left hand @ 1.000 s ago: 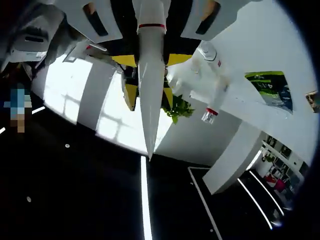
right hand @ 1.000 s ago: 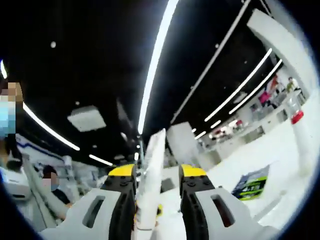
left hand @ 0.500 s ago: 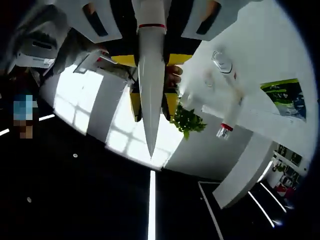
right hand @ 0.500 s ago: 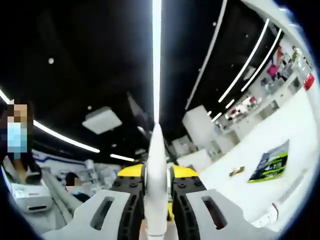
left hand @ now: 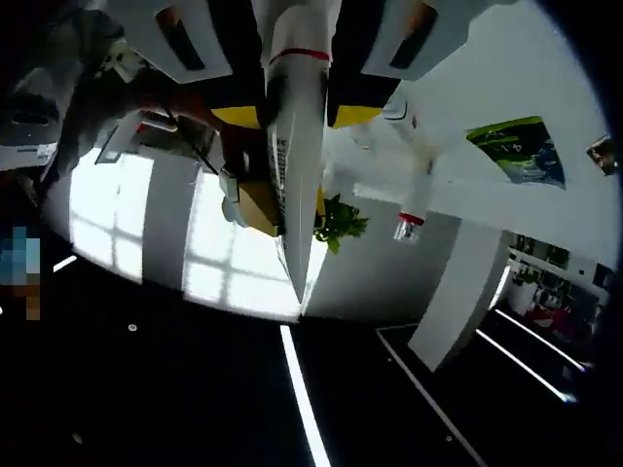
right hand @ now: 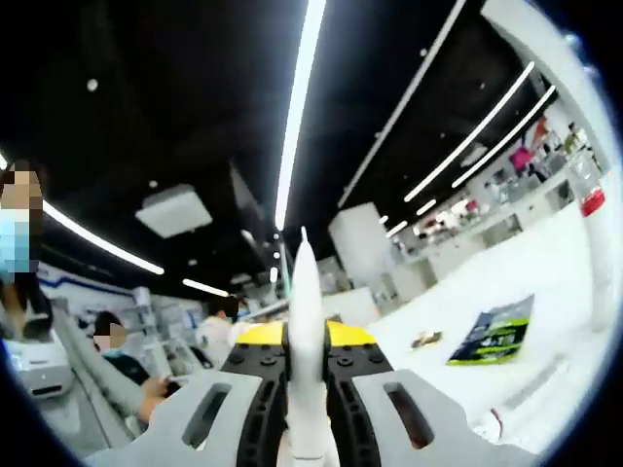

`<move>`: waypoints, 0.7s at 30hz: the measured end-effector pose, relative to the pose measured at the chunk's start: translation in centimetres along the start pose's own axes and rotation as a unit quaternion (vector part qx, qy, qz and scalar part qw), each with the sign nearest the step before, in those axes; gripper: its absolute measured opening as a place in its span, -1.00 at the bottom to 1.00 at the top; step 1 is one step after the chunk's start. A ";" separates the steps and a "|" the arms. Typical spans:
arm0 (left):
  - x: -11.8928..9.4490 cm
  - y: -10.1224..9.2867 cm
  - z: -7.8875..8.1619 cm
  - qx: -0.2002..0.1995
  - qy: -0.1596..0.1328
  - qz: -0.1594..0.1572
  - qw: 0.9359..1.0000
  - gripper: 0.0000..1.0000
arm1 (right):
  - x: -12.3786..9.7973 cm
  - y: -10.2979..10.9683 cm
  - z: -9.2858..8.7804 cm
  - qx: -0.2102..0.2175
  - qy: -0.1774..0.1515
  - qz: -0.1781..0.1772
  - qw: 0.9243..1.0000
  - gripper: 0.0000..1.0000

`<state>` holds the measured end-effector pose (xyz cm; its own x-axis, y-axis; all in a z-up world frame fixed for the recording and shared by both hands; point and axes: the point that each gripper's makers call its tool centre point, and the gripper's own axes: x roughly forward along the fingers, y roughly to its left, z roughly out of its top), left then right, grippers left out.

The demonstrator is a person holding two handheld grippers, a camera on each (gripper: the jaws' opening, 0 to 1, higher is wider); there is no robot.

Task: Arrange the skincare products in the storage area until every visible bottle or jar stands upright without overlapping.

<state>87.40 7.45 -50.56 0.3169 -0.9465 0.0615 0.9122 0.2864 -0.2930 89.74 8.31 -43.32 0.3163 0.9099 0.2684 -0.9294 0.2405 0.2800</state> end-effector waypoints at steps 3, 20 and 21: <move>-0.1 1.0 -0.1 0.010 0.004 0.029 1.000 -0.37 | -0.2 -0.5 1.0 -0.011 -0.018 -0.021 1.000 -0.79; -1.6 5.5 0.6 0.040 -0.016 0.155 0.987 -0.22 | -2.9 -5.2 5.6 -0.138 -0.102 -0.189 0.967 -0.79; -1.5 5.6 0.5 0.045 -0.013 0.158 0.986 -0.22 | -3.0 -5.4 5.6 -0.144 -0.101 -0.196 0.965 -0.79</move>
<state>92.16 10.55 -51.78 0.5938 -0.8046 0.0056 0.7865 0.5789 -0.2151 94.85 2.42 -40.45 0.6584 0.6520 0.3759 -0.7354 0.6636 0.1371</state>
